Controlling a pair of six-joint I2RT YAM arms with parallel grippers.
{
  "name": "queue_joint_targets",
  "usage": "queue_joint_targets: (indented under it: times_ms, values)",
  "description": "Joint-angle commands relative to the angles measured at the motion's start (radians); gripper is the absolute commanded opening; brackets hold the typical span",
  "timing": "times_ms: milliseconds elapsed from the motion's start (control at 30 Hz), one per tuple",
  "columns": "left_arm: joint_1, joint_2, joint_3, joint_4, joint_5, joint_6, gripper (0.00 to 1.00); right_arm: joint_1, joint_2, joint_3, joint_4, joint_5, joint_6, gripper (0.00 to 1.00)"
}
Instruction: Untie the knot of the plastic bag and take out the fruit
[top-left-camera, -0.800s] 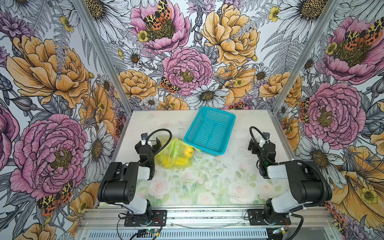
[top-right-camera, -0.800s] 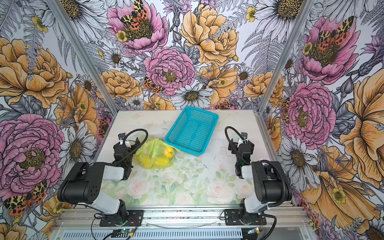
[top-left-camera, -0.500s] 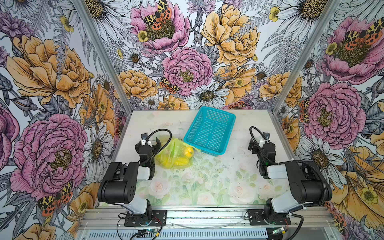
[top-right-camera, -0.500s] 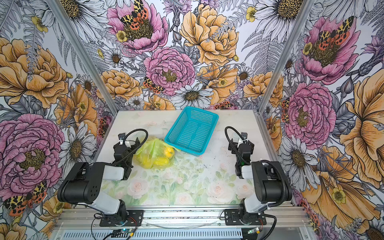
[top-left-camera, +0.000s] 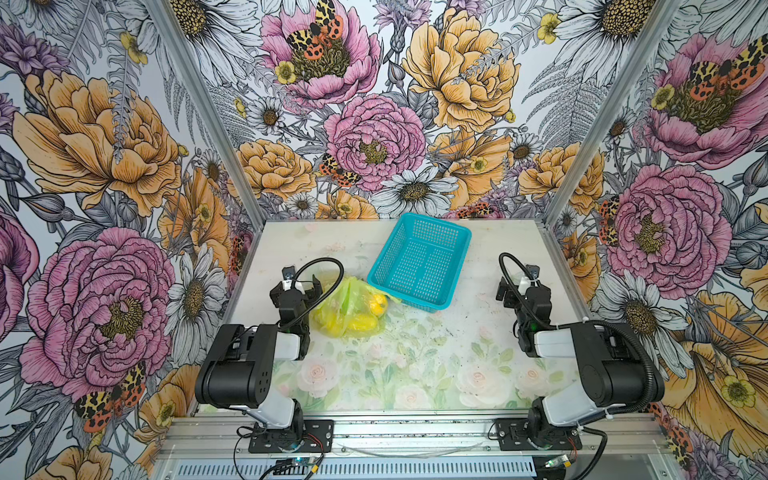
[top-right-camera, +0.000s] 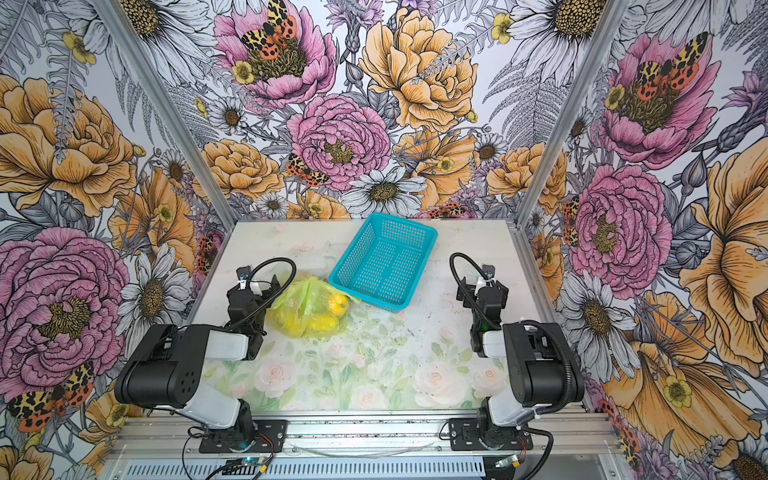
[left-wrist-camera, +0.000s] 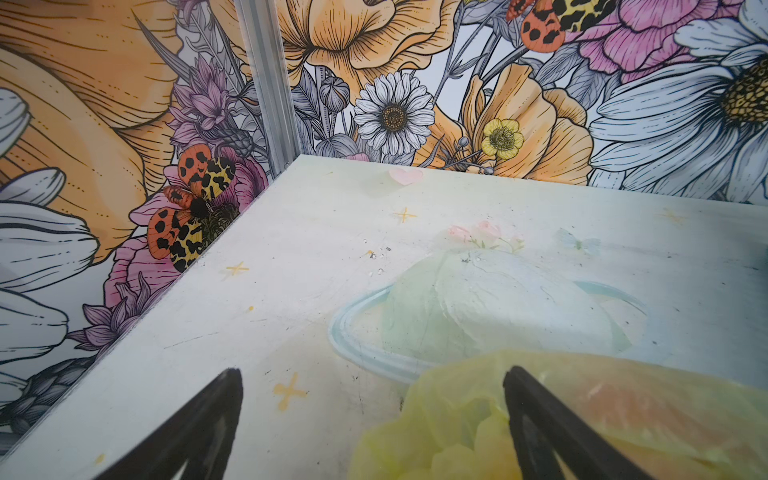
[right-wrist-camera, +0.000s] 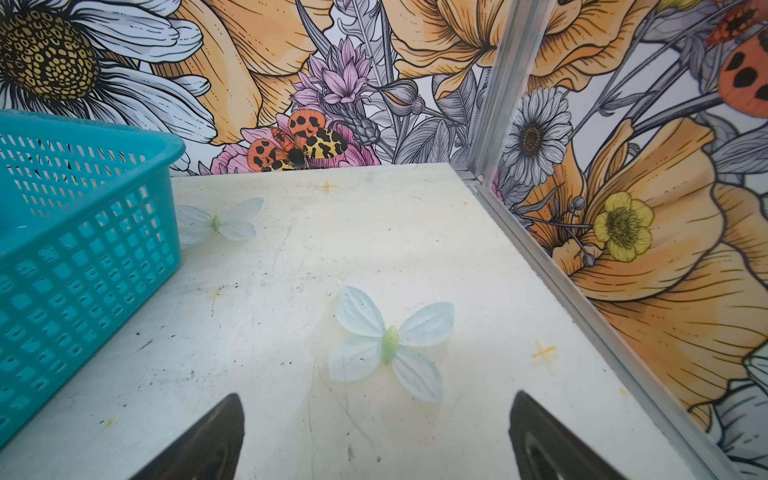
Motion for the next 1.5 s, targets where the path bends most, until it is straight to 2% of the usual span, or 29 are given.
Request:
queue_joint_targets:
  times_ms: [0,67,133,200,267,333,367,433,500,533,567,600,667,800,867,967,1067,1167,1233,1300,1400,1467]
  values:
    - [-0.026,0.001,-0.006,0.076,-0.025,0.027,0.99,0.009,-0.073,-0.018,0.023,0.054,0.023,1.00]
    - [-0.042,-0.015,-0.022,0.098,-0.095,0.025,0.99,0.024,-0.112,-0.031,0.013,0.079,0.010,0.99]
    - [-0.040,-0.062,-0.048,0.104,-0.074,0.029,0.99,0.053,-0.171,-0.053,0.007,0.142,-0.005,1.00]
    - [-0.067,-0.164,-0.041,0.008,-0.155,0.039,0.99,0.063,-0.247,-0.066,-0.027,0.194,0.000,0.99]
    - [-0.084,-0.326,0.005,-0.206,-0.193,0.027,0.99,0.062,-0.351,-0.064,-0.096,0.251,0.069,1.00]
    - [-0.076,-0.490,0.085,-0.500,-0.185,-0.094,0.99,0.050,-0.460,-0.063,-0.164,0.240,0.151,0.99]
    - [-0.058,-0.567,0.132,-0.635,-0.113,-0.123,0.99,0.045,-0.526,-0.053,-0.220,0.228,0.196,0.99]
    - [-0.033,-0.681,0.163,-0.736,-0.002,-0.175,0.99,0.027,-0.650,-0.014,-0.368,0.190,0.302,1.00]
    - [-0.012,-0.774,0.154,-0.766,0.070,-0.258,0.99,0.001,-0.776,0.034,-0.560,0.157,0.482,1.00]
    - [0.008,-0.816,0.161,-0.833,0.161,-0.282,0.99,-0.009,-0.828,0.039,-0.629,0.131,0.519,1.00]
    - [0.022,-0.849,0.139,-0.807,0.228,-0.285,0.99,-0.015,-0.884,0.027,-0.671,0.113,0.552,0.99]
    - [0.034,-0.875,0.113,-0.786,0.251,-0.308,0.99,-0.019,-0.932,0.010,-0.702,0.121,0.599,0.99]
    - [0.075,-0.935,0.090,-0.820,0.280,-0.404,0.99,-0.044,-1.028,-0.040,-0.667,0.028,0.594,1.00]
    - [0.181,-1.022,0.107,-0.917,0.435,-0.573,0.99,-0.051,-1.139,-0.047,-0.660,-0.120,0.568,1.00]
    - [0.194,-1.035,0.119,-0.933,0.492,-0.574,0.99,-0.048,-1.134,-0.019,-0.660,-0.203,0.548,1.00]
    - [0.194,-1.036,0.141,-1.009,0.461,-0.549,0.99,-0.016,-1.048,0.050,-0.647,-0.342,0.520,0.94]
    - [0.196,-1.022,0.159,-1.083,0.455,-0.512,0.97,0.120,-0.917,0.127,-0.634,-0.387,0.469,0.89]
    - [0.194,-1.015,0.141,-1.102,0.457,-0.507,0.97,0.396,-0.757,0.235,-0.656,-0.281,0.335,0.88]
    - [0.194,-0.991,0.122,-1.091,0.447,-0.500,0.98,0.604,-0.618,0.335,-0.696,-0.155,0.229,0.89]
    - [0.194,-0.954,0.129,-1.118,0.423,-0.496,0.97,0.748,-0.478,0.426,-0.720,-0.079,0.156,0.89]
    - [0.194,-0.903,0.137,-1.145,0.433,-0.490,0.95,0.883,-0.276,0.543,-0.727,-0.020,0.117,0.88]
    - [0.194,-0.897,0.125,-1.140,0.459,-0.495,0.93,0.931,-0.163,0.602,-0.720,-0.033,0.116,0.87]
